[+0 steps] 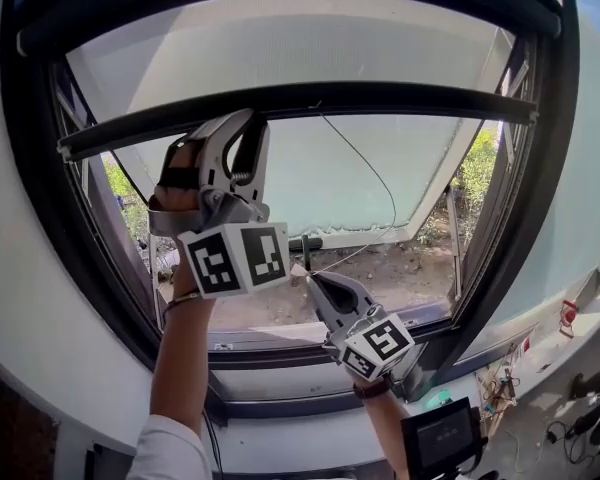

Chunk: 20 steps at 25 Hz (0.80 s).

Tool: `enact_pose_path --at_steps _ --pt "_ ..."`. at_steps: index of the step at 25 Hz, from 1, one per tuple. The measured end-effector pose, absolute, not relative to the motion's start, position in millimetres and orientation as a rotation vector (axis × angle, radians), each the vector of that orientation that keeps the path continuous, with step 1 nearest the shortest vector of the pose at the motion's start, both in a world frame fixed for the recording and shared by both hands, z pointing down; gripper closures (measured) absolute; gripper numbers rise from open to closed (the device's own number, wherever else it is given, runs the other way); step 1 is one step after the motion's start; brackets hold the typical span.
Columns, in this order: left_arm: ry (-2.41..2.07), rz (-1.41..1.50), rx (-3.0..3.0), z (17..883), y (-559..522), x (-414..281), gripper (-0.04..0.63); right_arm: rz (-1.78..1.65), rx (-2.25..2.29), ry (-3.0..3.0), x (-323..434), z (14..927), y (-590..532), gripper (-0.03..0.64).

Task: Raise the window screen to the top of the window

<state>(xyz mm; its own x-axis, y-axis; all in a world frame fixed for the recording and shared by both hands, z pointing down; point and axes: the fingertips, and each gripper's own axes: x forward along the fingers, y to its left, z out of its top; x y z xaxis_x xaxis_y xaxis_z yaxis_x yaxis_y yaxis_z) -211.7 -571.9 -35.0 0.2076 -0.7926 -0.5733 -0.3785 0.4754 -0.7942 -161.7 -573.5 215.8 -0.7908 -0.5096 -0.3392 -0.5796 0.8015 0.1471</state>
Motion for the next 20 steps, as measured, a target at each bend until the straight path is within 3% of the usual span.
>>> enact_pose_path --at_steps 20 --pt "1.341 -0.322 -1.028 -181 -566 -216 0.538 0.622 -0.871 2.625 -155 119 -583 0.614"
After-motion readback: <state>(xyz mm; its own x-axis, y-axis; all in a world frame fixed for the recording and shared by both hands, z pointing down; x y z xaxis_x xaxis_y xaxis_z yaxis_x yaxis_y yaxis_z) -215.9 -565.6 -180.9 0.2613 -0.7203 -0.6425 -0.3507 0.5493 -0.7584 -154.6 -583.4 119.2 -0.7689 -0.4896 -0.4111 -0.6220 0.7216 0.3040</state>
